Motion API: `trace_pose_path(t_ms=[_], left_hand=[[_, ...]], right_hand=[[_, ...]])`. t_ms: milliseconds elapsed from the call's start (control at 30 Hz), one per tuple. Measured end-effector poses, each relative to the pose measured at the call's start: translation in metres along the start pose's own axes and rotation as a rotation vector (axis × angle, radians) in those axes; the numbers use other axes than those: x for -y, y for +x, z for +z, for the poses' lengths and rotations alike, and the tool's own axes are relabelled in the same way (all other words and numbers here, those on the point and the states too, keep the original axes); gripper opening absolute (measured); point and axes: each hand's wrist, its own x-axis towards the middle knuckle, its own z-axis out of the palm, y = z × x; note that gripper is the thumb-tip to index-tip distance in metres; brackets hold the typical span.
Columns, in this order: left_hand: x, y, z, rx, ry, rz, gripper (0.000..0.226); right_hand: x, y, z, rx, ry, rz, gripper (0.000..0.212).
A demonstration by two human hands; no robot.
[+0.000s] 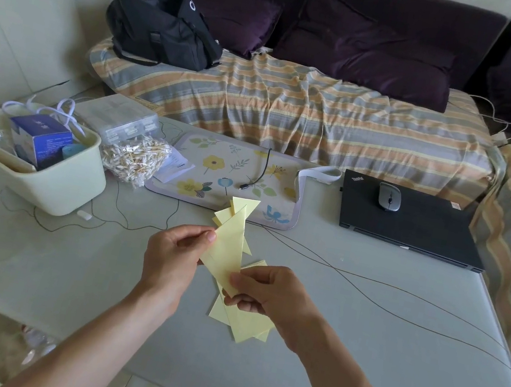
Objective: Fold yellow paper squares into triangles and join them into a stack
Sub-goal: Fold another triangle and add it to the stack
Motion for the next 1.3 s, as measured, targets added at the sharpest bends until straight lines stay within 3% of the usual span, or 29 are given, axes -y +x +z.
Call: trace_pose_path(t_ms=[167, 300, 467, 600, 667, 733, 800, 833, 1000, 1167, 1300], left_hand=[[0.001, -0.001, 0.001, 0.007, -0.008, -0.015, 0.008], [0.0, -0.002, 0.001, 0.042, 0.05, -0.085, 0.006], [0.007, -0.007, 0.001, 0.226, 0.282, -0.234, 0.043], [0.01, -0.009, 0.002, 0.199, 0.582, -0.082, 0.076], [0.007, -0.009, 0.001, 0.215, 0.81, 0.059, 0.066], [0.005, -0.01, 0.001, 0.272, 0.954, 0.135, 0.032], [0.005, -0.015, 0.002, 0.342, 0.93, 0.095, 0.006], [0.007, -0.016, 0.003, 0.368, 0.895, 0.077, 0.005], [0.009, -0.014, 0.002, 0.347, 0.545, -0.069, 0.005], [0.001, -0.012, 0.003, 0.337, 0.274, -0.272, 0.008], [0.0, -0.011, 0.005, 0.276, 0.212, -0.218, 0.012]], right_hand=[[0.003, 0.0, 0.001, -0.054, -0.013, -0.004, 0.015], [0.0, 0.003, -0.002, -0.235, 0.116, -0.012, 0.015], [-0.002, 0.005, -0.01, -0.426, 0.118, -0.011, 0.014], [-0.007, 0.008, -0.007, -0.39, -0.248, -0.015, 0.013], [-0.008, 0.006, -0.005, -0.34, -0.389, -0.026, 0.01], [-0.008, 0.005, -0.003, -0.288, -0.44, -0.051, 0.008], [-0.006, 0.006, -0.002, -0.298, -0.423, -0.074, 0.004], [-0.005, 0.006, -0.002, -0.328, -0.395, -0.078, 0.003], [-0.003, 0.006, -0.004, -0.323, -0.142, -0.026, 0.018], [-0.004, 0.007, -0.002, -0.271, -0.055, -0.033, 0.012], [-0.005, 0.008, -0.002, -0.185, -0.039, -0.037, 0.01]])
